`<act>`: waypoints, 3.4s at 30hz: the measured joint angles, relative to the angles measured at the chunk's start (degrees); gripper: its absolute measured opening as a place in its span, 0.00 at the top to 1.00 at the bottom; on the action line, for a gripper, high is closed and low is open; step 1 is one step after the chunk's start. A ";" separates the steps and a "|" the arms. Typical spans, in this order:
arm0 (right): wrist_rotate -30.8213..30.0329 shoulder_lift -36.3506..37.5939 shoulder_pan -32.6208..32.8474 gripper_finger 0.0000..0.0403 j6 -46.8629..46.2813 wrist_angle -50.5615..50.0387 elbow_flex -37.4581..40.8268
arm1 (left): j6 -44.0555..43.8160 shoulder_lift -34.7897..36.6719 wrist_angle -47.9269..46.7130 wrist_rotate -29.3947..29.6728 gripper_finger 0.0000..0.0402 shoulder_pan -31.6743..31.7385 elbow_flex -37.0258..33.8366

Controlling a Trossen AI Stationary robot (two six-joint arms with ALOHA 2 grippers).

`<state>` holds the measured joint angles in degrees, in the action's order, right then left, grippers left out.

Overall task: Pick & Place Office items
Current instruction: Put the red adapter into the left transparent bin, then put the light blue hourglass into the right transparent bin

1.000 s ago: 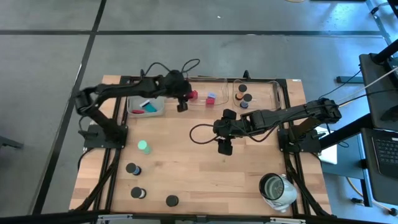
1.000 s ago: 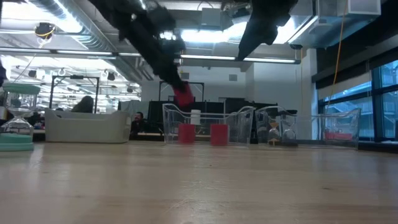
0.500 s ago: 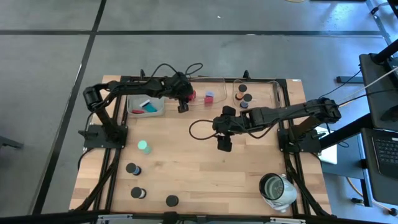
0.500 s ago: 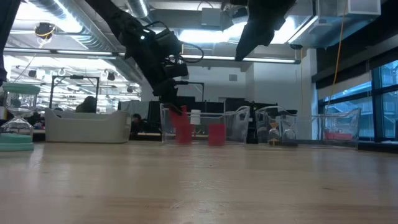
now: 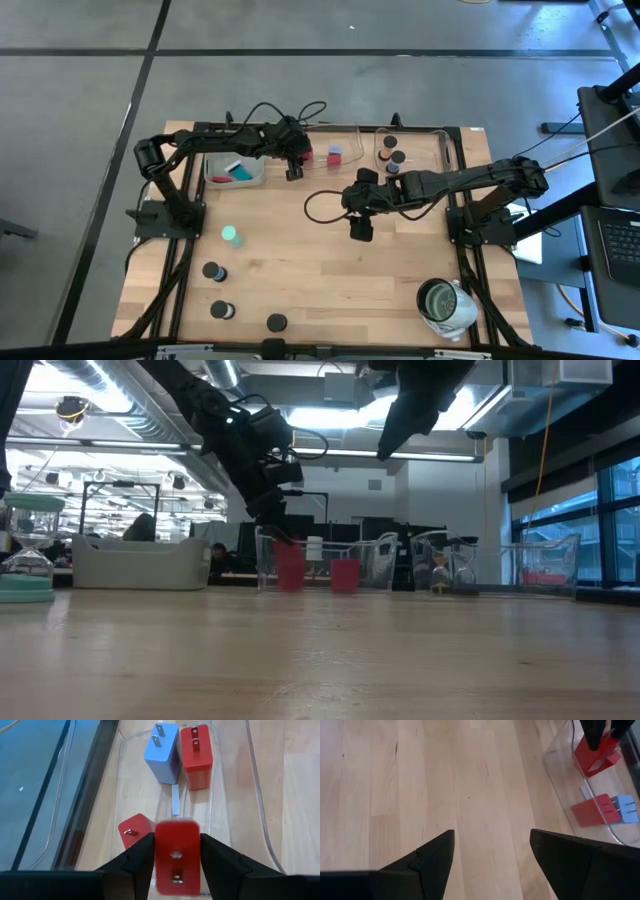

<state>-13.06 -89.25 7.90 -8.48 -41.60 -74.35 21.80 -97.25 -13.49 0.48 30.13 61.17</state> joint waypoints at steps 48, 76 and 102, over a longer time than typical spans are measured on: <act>2.16 -0.04 0.17 0.35 -0.03 5.68 0.00 | -64.76 35.78 -43.10 5.73 0.32 -46.60 -9.38; 2.16 -0.04 0.17 0.35 0.80 6.91 0.00 | -62.48 35.36 -55.12 8.84 0.29 -58.65 -16.26; 2.41 -0.04 0.17 0.35 -0.03 7.01 0.00 | -59.44 35.34 -47.37 12.02 0.38 -58.53 -17.94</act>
<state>-10.65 -89.30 8.08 -8.51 -34.59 -74.35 -37.64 -61.91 -60.86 12.50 -28.40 43.22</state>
